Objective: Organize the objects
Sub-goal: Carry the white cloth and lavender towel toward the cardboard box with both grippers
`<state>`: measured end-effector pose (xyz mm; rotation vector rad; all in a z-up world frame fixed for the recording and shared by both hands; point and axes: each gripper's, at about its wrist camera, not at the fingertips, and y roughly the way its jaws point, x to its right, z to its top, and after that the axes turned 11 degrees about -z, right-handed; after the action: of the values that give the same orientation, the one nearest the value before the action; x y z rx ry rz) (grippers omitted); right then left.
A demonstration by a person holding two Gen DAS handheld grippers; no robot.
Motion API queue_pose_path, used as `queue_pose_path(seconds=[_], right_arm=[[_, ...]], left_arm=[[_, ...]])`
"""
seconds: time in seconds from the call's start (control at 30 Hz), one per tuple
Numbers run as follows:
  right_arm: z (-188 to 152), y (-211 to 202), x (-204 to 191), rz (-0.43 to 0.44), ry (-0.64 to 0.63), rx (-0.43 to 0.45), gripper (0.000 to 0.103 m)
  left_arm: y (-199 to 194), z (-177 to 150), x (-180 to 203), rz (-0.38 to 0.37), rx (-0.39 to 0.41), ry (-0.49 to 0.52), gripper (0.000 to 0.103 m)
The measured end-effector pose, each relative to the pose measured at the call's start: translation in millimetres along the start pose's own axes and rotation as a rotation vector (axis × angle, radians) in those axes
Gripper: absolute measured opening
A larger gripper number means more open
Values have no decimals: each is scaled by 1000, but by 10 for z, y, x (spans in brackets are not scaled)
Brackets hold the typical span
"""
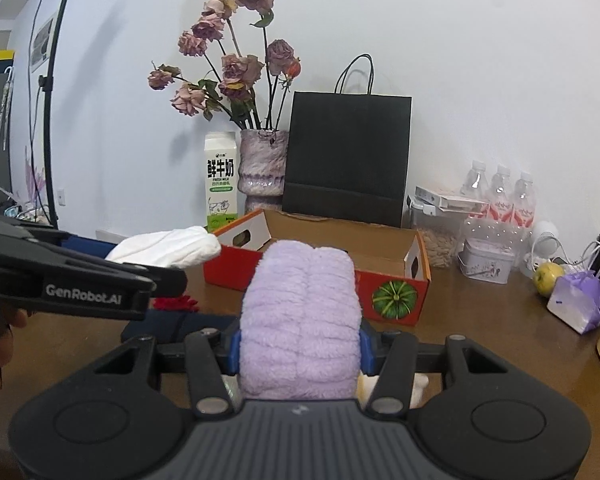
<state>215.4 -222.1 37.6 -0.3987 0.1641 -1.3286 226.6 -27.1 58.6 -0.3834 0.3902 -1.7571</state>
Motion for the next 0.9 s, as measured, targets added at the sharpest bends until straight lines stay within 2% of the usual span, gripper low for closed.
queue_pose_path(seconds=[0.3, 0.67, 0.9], right_arm=[[238, 453, -11, -1, 10, -4, 50], [548, 1064, 58, 0, 38, 13, 50], [710, 1520, 81, 0, 32, 6, 50]], left_arm=[[347, 260, -129, 9, 8, -26, 74], [866, 685, -340, 34, 60, -59, 74], [1283, 845, -558, 38, 48, -99, 75]])
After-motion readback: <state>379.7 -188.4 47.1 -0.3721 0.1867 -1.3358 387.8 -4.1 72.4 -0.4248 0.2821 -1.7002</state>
